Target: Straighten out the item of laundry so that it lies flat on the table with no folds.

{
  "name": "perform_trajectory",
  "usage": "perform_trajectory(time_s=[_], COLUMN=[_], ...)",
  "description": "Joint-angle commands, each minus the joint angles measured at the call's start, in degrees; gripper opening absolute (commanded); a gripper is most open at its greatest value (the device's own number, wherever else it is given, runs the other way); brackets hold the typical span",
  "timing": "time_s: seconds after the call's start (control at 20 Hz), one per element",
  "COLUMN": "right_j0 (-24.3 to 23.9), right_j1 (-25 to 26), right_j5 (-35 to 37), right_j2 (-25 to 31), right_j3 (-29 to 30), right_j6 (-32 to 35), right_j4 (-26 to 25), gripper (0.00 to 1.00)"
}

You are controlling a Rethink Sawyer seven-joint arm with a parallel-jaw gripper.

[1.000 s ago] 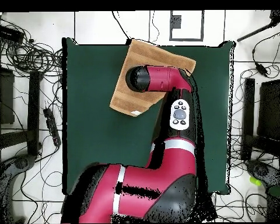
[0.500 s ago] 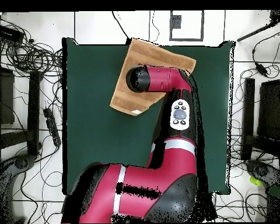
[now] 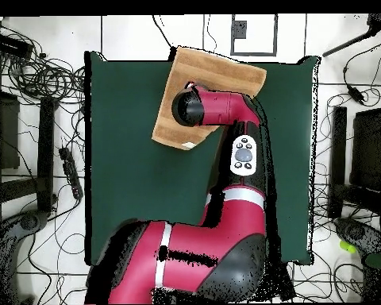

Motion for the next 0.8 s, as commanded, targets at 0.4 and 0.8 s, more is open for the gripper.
perform_trajectory(time_s=[0.4, 0.8], right_j0=[3.40, 5.30], right_j1=[20.95, 25.72], right_j5=[-10.14, -6.11], right_j2=[-0.99, -6.97], right_j3=[-7.19, -14.14], right_j6=[3.76, 8.15], right_j4=[-4.03, -0.51], gripper=[0.00, 0.00])
